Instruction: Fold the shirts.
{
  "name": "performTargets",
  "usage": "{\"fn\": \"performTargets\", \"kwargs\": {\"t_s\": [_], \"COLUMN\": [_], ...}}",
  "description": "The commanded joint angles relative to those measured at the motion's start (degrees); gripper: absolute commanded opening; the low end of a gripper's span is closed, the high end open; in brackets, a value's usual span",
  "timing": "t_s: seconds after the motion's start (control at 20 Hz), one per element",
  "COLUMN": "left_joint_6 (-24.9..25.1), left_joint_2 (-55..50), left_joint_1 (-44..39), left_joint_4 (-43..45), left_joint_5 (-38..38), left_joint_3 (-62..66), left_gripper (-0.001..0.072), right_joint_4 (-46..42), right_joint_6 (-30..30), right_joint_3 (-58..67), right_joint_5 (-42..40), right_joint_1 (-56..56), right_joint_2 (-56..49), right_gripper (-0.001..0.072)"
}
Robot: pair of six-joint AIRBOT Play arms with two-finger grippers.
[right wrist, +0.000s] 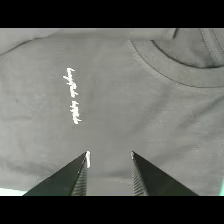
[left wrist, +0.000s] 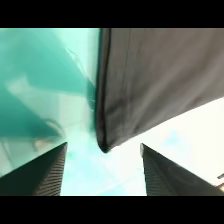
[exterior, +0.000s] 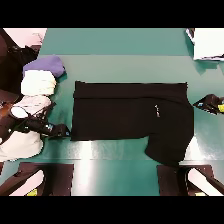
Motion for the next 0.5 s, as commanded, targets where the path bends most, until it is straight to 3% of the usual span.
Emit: {"fn": "performTargets", "kwargs": {"t_s": [0.0, 0.45], "left_joint_6": [2.10, 2.05], "left_joint_2": [0.94, 0.81], "left_joint_1": [0.00, 0.00], "left_joint_4": [-3.98, -5.84], "left_joint_5": [1.60, 4.44], "left_joint_3": [-3.21, -3.43], "left_gripper": [0.0536, 0.0535], "right_joint_4": [0.98, 0.76], "right_joint_6": [-0.33, -0.28], "right_joint_3": [-0.46, -0.46], "right_joint_5": [0.59, 0.81], "right_joint_1": [0.59, 0.98], "right_joint_2": [1.27, 1.27], "right_gripper": [0.0304, 0.0305]}}
